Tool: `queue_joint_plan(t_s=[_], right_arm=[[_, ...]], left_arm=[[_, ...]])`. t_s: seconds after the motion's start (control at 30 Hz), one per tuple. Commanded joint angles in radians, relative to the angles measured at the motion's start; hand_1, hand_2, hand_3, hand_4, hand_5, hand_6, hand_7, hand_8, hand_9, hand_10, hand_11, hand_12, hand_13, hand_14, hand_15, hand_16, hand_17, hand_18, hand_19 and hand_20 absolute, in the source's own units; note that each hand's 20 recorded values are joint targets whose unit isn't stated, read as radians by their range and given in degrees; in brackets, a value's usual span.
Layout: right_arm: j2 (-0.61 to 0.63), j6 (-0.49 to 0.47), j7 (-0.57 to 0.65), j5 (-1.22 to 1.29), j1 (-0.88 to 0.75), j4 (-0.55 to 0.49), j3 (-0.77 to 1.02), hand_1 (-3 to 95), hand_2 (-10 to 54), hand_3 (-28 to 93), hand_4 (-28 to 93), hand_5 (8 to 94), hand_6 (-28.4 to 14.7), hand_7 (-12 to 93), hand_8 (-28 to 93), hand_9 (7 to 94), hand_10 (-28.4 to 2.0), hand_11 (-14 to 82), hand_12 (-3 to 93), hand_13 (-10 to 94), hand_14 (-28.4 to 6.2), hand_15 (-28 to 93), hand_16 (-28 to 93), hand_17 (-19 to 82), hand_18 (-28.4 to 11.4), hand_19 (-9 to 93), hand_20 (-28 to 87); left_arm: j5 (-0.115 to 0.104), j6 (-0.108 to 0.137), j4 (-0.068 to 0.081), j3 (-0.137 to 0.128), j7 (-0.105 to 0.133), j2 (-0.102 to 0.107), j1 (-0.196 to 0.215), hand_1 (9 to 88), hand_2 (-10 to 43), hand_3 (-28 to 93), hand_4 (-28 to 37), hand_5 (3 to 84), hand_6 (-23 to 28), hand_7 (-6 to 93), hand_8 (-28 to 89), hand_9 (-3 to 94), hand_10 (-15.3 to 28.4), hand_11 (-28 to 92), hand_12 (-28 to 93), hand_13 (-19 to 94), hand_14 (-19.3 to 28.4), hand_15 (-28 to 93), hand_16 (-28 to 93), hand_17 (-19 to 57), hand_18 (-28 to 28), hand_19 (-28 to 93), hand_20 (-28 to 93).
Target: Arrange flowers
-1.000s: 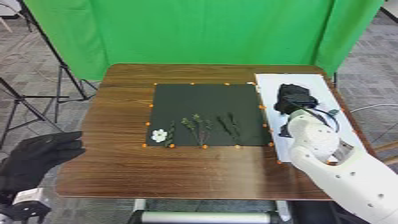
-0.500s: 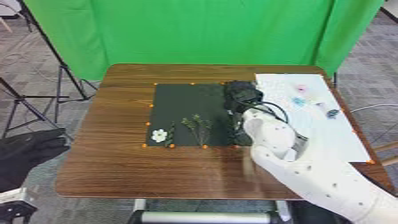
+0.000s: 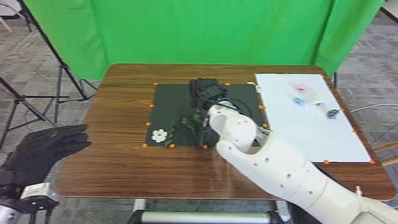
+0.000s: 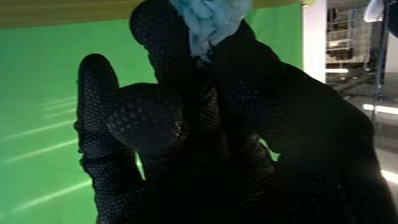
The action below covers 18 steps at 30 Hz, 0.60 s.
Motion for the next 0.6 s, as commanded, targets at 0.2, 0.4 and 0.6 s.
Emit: queue_joint_plan(t_s=[0.2,0.4,0.6], right_arm=[[-0.169,-0.015,0.009,-0.079,-0.062,0.061,0.053,56.7,-9.5,78,-28,75.1,-0.9,38,0,87.4,-5.3,20.5,40.0,79,-4.1,70,26,28,-19.6,83,8],[-0.182,-0.034,0.017,-0.078,-0.093,0.062,0.07,56.4,-9.5,78,-28,74.5,-0.7,38,0,87.4,-5.1,20.2,39.7,79,-4.0,70,25,27,-19.6,82,8],[-0.194,-0.023,0.036,-0.065,-0.085,0.069,0.064,54.3,-9.5,77,-28,72.3,-0.8,37,-2,85.5,-5.5,18.1,38.0,77,-4.4,69,26,26,-19.5,81,10]], left_arm=[[-0.005,0.028,0.026,0.076,0.024,0.066,-0.09,28.1,5.6,78,-16.8,51.7,15.8,14.2,-8,41.7,23.3,39,11,30,28.4,62,-13,-8.5,23.1,60,19],[-0.003,0.014,0.028,0.067,0.013,0.054,-0.096,28.0,5.5,78,-16.7,51.6,15.9,14.3,-8,41.6,23.3,39,11,30,28.4,62,-13,-8.6,22.9,60,19],[-0.002,0.011,0.031,0.071,0.01,0.061,-0.109,28.0,5.5,78,-16.7,51.5,15.9,14.3,-8,41.6,23.3,39,11,30,28.4,62,-13,-8.5,22.9,60,19]])
